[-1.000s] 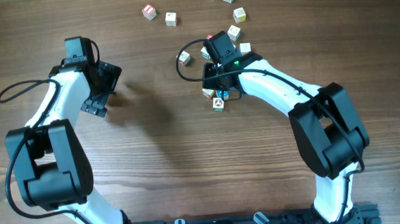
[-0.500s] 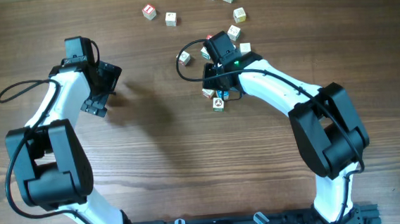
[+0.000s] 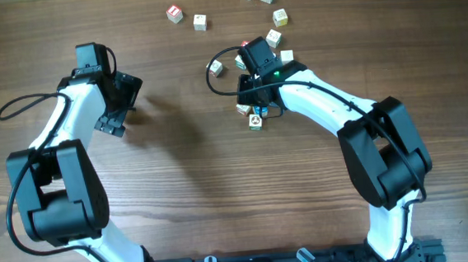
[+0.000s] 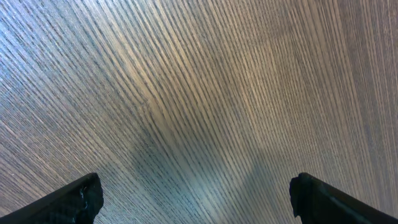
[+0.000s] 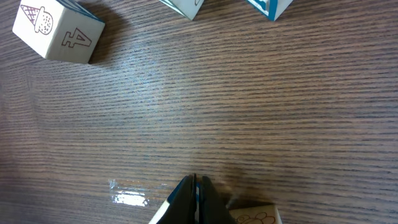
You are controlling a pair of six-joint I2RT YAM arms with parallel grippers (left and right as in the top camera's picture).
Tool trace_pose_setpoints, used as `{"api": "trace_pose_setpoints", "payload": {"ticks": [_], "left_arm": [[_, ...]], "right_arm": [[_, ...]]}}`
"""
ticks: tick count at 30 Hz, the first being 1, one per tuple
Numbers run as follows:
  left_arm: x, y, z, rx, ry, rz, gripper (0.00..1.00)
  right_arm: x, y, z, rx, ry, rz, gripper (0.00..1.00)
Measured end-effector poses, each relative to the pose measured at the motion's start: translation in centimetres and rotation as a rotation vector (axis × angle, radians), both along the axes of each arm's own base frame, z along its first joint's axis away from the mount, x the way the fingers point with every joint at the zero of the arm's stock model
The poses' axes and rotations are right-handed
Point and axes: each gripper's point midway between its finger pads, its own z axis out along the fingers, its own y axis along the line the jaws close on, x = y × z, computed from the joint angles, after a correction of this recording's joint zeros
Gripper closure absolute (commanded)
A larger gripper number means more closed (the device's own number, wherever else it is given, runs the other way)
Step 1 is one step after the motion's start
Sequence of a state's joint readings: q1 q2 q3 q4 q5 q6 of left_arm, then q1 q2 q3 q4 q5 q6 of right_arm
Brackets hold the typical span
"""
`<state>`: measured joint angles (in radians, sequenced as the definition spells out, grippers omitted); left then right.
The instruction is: Form a circle
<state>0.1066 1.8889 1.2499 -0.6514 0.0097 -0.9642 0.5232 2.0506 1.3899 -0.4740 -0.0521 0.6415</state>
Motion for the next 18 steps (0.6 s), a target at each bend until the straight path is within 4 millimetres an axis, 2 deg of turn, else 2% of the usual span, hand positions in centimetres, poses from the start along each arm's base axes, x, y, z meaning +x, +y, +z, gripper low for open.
{"api": "trace_pose_setpoints", "payload": {"ticks": [18], "left_arm": [[0.00,0.00,0.00,0.000,0.000,0.000,0.00]], "right_arm": [[-0.15,-0.09,-0.08,-0.002,0.008,-0.004,0.95]]}}
